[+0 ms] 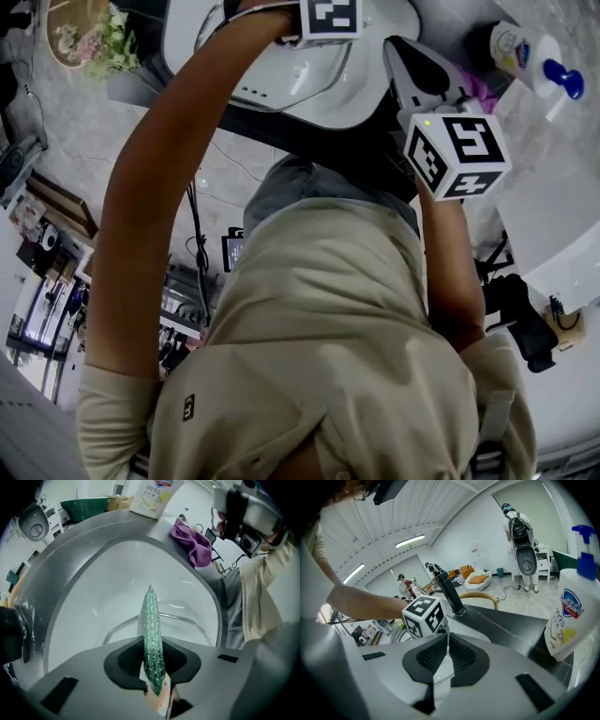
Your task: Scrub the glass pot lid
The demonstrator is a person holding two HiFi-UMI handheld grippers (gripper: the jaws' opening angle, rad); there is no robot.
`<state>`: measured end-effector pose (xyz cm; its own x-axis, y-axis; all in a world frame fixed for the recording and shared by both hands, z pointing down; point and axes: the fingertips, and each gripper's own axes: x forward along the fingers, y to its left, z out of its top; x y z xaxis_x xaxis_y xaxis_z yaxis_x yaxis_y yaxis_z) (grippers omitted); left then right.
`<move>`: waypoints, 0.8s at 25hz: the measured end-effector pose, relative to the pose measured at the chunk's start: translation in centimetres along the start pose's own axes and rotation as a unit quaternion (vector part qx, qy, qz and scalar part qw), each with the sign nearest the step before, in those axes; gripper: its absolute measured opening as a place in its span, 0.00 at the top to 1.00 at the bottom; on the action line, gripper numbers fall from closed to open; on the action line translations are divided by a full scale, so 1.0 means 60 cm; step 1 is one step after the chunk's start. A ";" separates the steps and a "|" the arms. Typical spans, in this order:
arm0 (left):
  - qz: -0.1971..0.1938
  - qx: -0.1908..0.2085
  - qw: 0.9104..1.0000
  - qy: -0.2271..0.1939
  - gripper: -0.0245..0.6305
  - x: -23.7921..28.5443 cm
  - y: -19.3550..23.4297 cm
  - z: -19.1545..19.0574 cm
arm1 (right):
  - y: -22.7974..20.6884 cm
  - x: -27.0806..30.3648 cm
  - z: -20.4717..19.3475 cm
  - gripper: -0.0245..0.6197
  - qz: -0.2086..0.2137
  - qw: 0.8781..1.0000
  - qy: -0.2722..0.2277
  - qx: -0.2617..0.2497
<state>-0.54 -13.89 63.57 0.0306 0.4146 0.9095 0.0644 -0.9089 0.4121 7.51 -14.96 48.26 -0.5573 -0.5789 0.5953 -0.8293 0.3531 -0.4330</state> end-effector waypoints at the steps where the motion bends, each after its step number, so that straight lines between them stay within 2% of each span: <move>1: 0.003 0.011 1.000 0.000 0.83 0.001 -0.010 0.006 | 0.003 -0.001 0.001 0.92 0.001 1.000 -0.001 -0.002; 6: 0.037 0.056 0.997 0.022 0.83 -0.006 -0.050 0.011 | 0.019 -0.007 0.016 0.92 0.001 1.000 -0.008 -0.013; 9: 0.055 0.061 0.996 0.023 0.83 -0.017 -0.077 0.001 | 0.028 -0.014 0.023 0.92 -0.002 1.000 -0.011 -0.020; 16: 0.060 0.039 0.997 -0.019 0.83 -0.052 -0.169 -0.029 | 0.061 -0.035 0.051 0.92 -0.003 0.999 -0.022 -0.045; 20: 0.092 0.016 0.993 -0.070 0.83 -0.108 -0.199 -0.040 | 0.095 -0.038 0.076 0.92 0.004 0.997 -0.031 -0.067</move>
<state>-3.88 -5.82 52.89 0.1823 0.2466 0.9518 0.0770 -0.9686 0.2363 4.23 -14.98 41.36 -0.5631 -0.6189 0.5477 -0.8256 0.4506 -0.3397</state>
